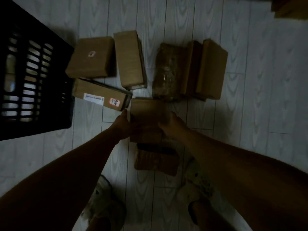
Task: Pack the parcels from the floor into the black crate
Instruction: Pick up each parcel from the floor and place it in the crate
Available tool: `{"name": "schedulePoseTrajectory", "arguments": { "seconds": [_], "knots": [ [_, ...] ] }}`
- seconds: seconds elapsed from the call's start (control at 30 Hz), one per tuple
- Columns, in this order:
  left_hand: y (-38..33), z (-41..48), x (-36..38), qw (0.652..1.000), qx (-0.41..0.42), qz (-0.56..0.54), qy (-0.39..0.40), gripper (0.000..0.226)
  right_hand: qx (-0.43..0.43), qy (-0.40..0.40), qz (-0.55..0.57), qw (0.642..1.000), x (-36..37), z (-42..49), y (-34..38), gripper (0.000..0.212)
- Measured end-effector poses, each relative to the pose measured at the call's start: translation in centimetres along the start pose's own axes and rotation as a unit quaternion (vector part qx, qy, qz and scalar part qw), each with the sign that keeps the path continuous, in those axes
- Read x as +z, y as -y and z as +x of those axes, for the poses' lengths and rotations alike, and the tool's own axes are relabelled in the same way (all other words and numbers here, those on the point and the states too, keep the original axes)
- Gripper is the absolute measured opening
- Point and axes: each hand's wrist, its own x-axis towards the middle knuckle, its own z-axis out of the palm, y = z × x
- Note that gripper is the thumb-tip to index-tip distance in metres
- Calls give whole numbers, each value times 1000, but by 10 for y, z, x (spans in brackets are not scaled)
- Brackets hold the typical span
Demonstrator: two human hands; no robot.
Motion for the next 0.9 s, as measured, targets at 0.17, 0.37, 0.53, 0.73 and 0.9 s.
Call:
{"name": "schedulePoseTrajectory", "arguments": {
  "seconds": [0.17,0.37,0.53,0.73,0.9],
  "knots": [
    [17,34,24,995,-31,-78,53,16,4,15,62,998,27,36,-6,42],
    [9,-9,10,993,-35,-110,35,40,25,-11,81,996,23,-16,10,60],
    [-36,-104,-40,991,-12,-127,29,44,-11,-30,105,994,-8,-120,62,51],
    [-110,-252,-133,990,29,-137,15,44,-57,-63,151,985,-35,-286,157,52],
    [-150,-374,-196,992,94,-84,7,36,-98,-109,169,975,-40,-421,214,48]
  ]
}}
